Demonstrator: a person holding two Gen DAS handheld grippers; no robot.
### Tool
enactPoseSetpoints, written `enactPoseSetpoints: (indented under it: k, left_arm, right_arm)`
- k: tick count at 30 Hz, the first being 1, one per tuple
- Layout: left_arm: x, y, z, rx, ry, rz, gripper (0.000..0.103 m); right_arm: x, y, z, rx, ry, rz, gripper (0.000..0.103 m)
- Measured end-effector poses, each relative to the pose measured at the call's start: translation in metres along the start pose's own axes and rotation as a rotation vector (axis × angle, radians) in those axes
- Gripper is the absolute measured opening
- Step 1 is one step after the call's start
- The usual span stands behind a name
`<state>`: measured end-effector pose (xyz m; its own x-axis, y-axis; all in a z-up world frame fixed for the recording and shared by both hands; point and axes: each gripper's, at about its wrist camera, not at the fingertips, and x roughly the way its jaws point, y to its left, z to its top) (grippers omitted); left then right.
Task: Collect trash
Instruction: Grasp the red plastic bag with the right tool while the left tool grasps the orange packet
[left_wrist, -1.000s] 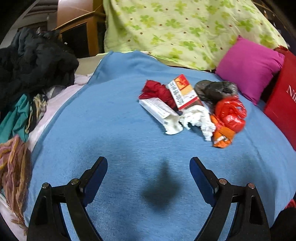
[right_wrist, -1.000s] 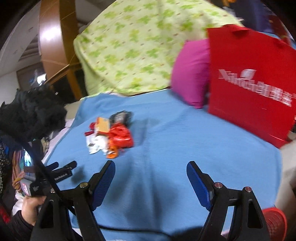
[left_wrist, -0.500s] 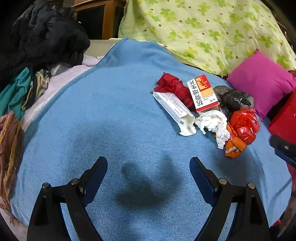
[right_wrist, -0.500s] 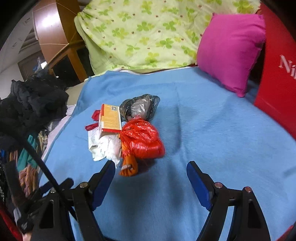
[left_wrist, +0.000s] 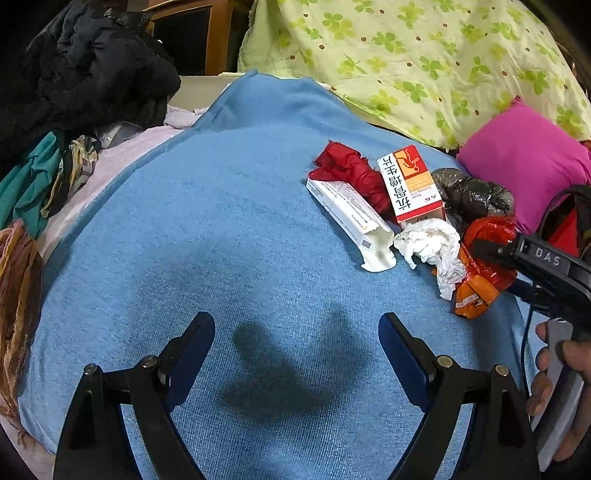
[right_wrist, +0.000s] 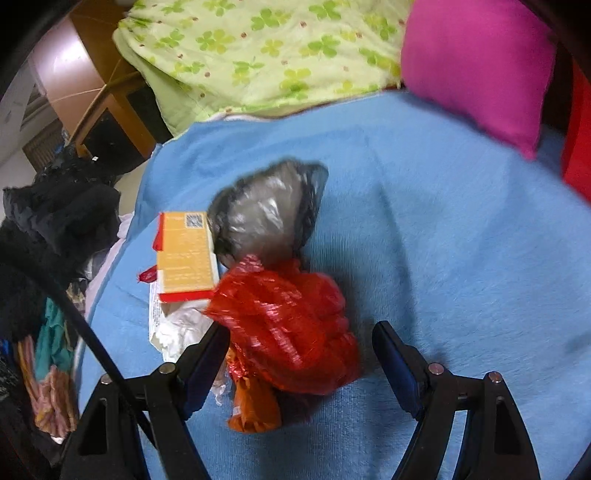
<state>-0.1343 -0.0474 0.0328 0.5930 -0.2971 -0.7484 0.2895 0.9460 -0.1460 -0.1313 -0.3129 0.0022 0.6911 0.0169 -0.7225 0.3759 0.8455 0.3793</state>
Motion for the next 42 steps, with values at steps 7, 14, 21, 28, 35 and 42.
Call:
enactPoseSetpoints:
  k: [7, 14, 21, 28, 35, 42]
  left_arm:
    - [-0.001, -0.004, -0.002, 0.018, -0.008, 0.024, 0.090]
    - [-0.004, -0.007, -0.006, 0.043, -0.033, 0.060, 0.090]
    - [-0.019, -0.034, -0.009, 0.143, -0.105, 0.056, 0.090]
    - [-0.024, -0.109, 0.002, 0.235, -0.089, -0.067, 0.090]
    - [0.010, -0.169, 0.014, 0.304, -0.038, -0.059, 0.090]
    - [0.050, -0.161, 0.017, 0.233, 0.118, -0.140, 0.029]
  right_arm:
    - [-0.031, -0.022, -0.014, 0.004, -0.034, 0.019, 0.055]
    - [-0.079, -0.042, -0.037, 0.022, -0.089, 0.021, 0.055]
    - [-0.117, -0.064, -0.070, 0.043, -0.152, 0.024, 0.055]
    - [-0.142, -0.070, -0.073, 0.056, -0.268, 0.052, 0.055]
    - [-0.152, -0.093, -0.070, 0.158, -0.310, 0.100, 0.055]
    - [-0.147, -0.090, -0.068, 0.148, -0.302, 0.120, 0.055]
